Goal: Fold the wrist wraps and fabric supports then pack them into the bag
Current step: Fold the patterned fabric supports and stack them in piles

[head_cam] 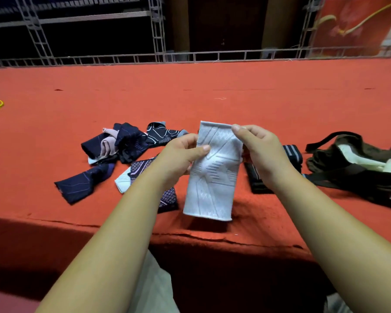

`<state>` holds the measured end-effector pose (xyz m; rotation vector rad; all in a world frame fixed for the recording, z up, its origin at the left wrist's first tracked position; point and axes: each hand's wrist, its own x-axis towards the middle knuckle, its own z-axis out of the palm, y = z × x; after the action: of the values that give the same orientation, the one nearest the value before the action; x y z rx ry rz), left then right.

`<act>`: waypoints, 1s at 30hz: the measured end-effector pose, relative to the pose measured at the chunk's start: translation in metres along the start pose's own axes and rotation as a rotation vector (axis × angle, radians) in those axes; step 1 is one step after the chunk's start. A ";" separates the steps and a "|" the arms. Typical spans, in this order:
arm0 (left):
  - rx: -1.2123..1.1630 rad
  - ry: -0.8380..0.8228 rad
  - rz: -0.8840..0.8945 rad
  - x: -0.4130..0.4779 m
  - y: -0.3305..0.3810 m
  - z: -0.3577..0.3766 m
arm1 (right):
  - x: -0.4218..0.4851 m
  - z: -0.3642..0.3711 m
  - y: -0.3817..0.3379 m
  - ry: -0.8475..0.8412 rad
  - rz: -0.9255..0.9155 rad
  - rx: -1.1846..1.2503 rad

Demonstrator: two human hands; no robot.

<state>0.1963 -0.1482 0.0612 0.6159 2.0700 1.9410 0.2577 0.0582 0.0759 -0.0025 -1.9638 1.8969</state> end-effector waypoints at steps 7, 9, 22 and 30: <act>-0.169 0.054 -0.091 0.015 -0.004 0.035 | -0.006 -0.030 0.022 -0.050 0.117 -0.151; -0.127 0.084 -0.125 0.019 -0.015 0.042 | -0.009 -0.033 0.035 -0.013 0.125 -0.177; -0.144 0.108 -0.098 0.045 -0.058 0.041 | 0.002 -0.046 0.076 -0.046 0.193 -0.068; -0.079 0.033 -0.018 0.049 -0.058 0.025 | 0.011 -0.043 0.085 -0.021 0.166 -0.015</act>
<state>0.1559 -0.1054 0.0071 0.5499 1.9999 2.0244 0.2365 0.1084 -0.0028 -0.1553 -2.0486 1.9920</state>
